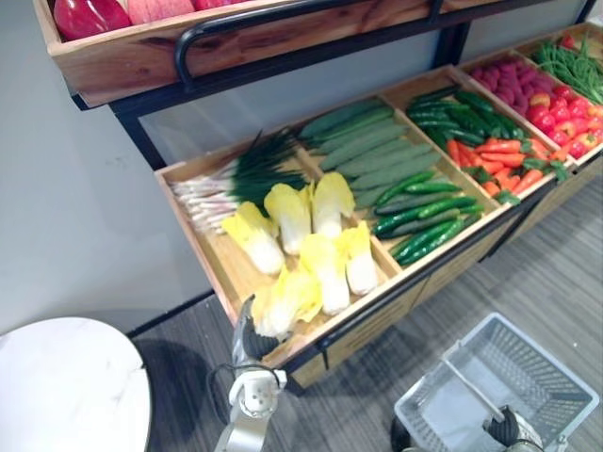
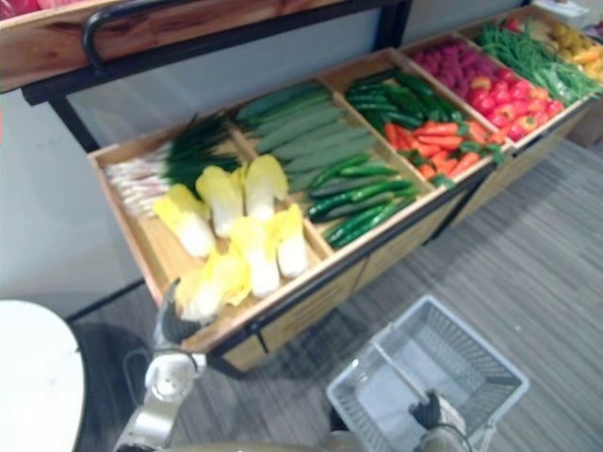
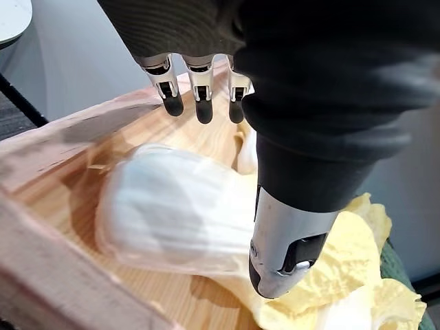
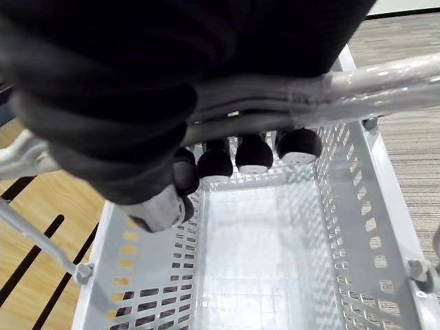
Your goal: Pick vegetable in the basket
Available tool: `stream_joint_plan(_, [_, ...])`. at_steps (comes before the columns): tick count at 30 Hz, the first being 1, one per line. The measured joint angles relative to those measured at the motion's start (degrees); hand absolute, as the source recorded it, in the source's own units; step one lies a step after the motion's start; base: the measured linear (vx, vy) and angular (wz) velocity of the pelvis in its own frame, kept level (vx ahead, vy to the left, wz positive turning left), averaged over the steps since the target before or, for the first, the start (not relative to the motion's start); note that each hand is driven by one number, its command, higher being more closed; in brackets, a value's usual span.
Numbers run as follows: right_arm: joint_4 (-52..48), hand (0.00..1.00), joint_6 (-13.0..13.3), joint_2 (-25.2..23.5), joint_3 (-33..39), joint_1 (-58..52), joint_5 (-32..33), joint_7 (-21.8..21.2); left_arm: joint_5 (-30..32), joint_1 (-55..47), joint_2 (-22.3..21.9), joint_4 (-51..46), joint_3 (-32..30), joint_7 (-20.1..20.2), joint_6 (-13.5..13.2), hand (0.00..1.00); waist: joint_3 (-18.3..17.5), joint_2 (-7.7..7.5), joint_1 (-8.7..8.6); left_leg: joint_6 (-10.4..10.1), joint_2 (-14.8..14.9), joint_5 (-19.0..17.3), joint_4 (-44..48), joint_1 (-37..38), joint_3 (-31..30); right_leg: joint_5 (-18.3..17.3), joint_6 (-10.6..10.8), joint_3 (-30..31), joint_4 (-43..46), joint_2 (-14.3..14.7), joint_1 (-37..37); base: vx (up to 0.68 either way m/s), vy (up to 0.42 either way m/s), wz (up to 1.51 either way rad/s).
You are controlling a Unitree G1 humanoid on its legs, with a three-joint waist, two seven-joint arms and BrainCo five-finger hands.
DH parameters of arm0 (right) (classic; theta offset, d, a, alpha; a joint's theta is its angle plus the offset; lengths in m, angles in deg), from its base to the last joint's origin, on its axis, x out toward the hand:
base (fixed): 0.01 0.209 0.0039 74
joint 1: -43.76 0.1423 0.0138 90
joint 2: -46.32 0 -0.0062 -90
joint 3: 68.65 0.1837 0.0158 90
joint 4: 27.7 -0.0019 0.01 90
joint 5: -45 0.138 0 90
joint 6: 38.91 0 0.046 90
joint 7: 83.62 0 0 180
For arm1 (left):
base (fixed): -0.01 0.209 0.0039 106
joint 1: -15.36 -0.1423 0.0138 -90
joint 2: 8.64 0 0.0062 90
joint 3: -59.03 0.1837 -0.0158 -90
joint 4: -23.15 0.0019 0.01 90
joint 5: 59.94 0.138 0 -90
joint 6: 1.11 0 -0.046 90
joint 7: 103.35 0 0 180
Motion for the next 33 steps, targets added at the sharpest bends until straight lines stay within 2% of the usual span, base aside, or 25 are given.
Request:
stream_joint_plan(7, [-0.1,1.00,0.0,0.0,0.0,-0.3,0.0,-0.1,0.1,1.2,0.0,3.9,-0.1,0.1,0.0,0.00,-0.5,0.77,-0.11,0.0,0.1,-0.3,0.0,0.6,1.1,0.0,0.0,0.8,0.0,0.2,-0.1,0.00,-0.003,-0.07])
stream_joint_plan(14, [-0.2,1.00,0.0,0.1,-0.1,0.2,0.0,-0.2,0.2,5.7,-0.1,12.8,-0.2,-0.7,0.0,0.00,-0.6,1.06,-0.14,-0.2,0.1,-0.6,0.0,0.8,2.7,0.0,0.0,2.3,-0.1,0.5,-1.0,0.00,-0.010,-0.11])
stream_joint_plan(22, [0.1,1.00,0.0,0.9,-0.6,0.9,0.0,0.1,2.3,13.5,-0.2,27.1,-1.5,-7.7,0.6,0.00,-0.1,2.30,-0.24,-0.5,0.3,-1.5,0.0,2.0,5.3,0.0,0.0,4.5,-0.1,1.1,-1.6,0.01,-0.009,-0.16])
stream_joint_plan(28, [0.1,1.00,0.2,2.1,-3.0,2.1,0.0,1.0,2.3,15.6,-0.6,30.9,-3.6,-13.2,0.7,0.00,0.1,2.51,-0.29,-0.8,0.3,-1.6,0.0,1.9,7.6,0.2,0.1,6.8,-0.1,1.7,-3.4,-0.02,-0.028,-0.20])
stream_joint_plan(31, [0.3,1.00,1.1,2.7,-4.9,2.5,0.0,1.3,2.3,16.8,-1.0,32.1,-5.2,-16.0,1.9,0.00,0.2,2.42,-0.33,-1.5,0.5,-2.1,0.0,1.8,8.7,-0.1,-0.1,7.7,-0.1,2.1,-4.3,-0.03,-0.039,-0.18])
stream_joint_plan(32, [0.5,1.00,1.4,2.9,-5.3,2.5,0.0,1.4,2.2,16.8,-1.0,32.4,-5.5,-16.8,2.3,1.00,0.2,2.41,-0.34,-1.6,0.6,-2.2,0.1,1.9,9.1,-0.1,-0.1,8.1,-0.1,2.3,-4.5,-0.02,-0.038,-0.22])
stream_joint_plan(33, [0.5,1.00,1.7,3.0,-5.5,2.6,0.0,1.6,2.2,16.8,-1.0,32.5,-5.9,-17.6,2.4,1.00,0.2,2.41,-0.34,-1.7,0.8,-2.3,0.1,1.8,9.4,-0.1,-0.1,8.4,-0.2,2.5,-4.7,-0.01,-0.043,-0.18])
